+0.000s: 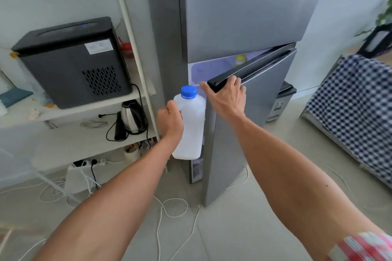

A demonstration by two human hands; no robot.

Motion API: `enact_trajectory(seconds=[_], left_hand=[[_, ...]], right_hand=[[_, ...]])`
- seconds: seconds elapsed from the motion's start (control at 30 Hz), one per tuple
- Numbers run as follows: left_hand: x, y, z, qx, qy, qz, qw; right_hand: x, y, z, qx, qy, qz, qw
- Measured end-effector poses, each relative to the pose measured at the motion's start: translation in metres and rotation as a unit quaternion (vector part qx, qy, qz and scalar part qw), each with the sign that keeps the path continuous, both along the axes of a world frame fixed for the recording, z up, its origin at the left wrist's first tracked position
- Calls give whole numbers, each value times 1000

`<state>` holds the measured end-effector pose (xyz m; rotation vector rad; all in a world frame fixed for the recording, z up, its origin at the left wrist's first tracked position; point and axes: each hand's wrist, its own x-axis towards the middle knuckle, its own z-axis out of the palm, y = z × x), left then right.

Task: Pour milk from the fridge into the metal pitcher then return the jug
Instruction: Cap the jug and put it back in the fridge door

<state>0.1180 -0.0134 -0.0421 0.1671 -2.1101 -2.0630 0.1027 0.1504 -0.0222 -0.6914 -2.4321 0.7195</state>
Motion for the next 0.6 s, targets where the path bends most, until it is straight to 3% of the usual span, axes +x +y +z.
enact_trajectory(seconds=[0.23, 0.6], left_hand=[[27, 15, -19, -26, -12, -52, 998], [66, 96, -33, 22, -52, -121, 991]], right_hand=[[80, 35, -15, 126, 59, -90, 986], [178, 103, -33, 92, 185, -212, 955]])
